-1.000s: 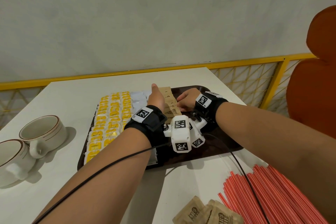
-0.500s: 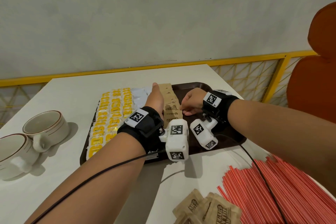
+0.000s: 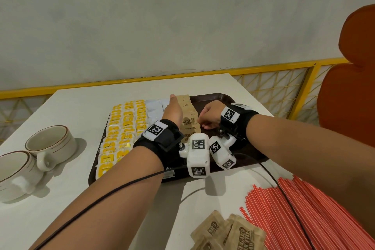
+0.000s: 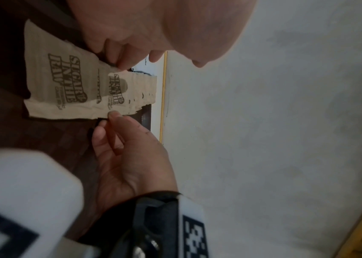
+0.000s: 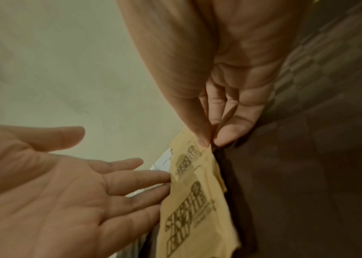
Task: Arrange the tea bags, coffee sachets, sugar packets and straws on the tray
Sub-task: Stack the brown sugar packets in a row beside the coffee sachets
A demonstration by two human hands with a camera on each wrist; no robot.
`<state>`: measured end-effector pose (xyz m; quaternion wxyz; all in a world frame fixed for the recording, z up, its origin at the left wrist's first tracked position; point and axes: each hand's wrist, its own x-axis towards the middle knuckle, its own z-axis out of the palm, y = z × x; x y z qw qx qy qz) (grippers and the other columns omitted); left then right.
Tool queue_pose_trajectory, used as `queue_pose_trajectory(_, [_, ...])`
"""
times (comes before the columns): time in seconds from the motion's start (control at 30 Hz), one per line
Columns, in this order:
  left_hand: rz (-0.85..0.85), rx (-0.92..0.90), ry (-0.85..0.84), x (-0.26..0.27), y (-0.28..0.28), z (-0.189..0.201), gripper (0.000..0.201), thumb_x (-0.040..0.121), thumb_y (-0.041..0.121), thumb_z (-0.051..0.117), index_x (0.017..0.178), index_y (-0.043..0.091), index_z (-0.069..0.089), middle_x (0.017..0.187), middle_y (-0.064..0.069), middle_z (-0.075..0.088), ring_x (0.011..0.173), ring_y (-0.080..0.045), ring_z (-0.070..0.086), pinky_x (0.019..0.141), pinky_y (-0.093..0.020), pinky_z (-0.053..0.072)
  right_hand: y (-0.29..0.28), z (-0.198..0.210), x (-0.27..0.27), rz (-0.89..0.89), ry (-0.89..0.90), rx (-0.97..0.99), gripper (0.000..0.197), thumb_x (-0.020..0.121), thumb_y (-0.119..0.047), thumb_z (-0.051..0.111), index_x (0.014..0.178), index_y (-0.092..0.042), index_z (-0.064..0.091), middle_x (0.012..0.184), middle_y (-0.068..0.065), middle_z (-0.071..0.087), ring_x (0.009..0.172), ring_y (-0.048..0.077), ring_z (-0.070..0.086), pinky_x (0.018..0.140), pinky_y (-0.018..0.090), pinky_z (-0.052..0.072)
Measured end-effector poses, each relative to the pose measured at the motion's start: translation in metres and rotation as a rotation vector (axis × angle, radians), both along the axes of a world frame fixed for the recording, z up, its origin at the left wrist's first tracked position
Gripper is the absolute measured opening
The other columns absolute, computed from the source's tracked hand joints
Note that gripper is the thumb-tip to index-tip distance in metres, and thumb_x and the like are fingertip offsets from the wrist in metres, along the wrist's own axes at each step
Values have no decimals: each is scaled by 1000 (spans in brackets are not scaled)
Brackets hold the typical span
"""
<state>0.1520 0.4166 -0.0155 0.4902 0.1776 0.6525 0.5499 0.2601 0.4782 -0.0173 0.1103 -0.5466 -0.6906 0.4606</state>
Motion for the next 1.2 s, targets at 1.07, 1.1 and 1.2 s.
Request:
queue_pose_trajectory(1.07, [-71,74,-54,17,-47,21,54,100,53,19,127,17,49,104,-19,53,104,-33,54,86,-37,41,-25,5,11,129,-33,40,26,78,0,75,66,-6,53,75,15,67,70,23,67,69,32,57])
queue_pose_trajectory(1.1, [-57,76,-61,18,-48,21,55,100,53,20,130,16,47,102,-19,53,97,-31,54,84,-36,39,-27,4,10,136,-52,64,27,77,1,75,65,-7,53,80,17,70,76,27,70,74,36,59])
queue_pose_trajectory(1.2, [2,97,-68,19,-48,19,60,100,53,22,143,14,35,98,-17,54,86,-28,53,94,-39,38,-30,4,6,135,-61,101,31,74,5,76,62,-9,51,88,20,71,87,35,70,87,48,56])
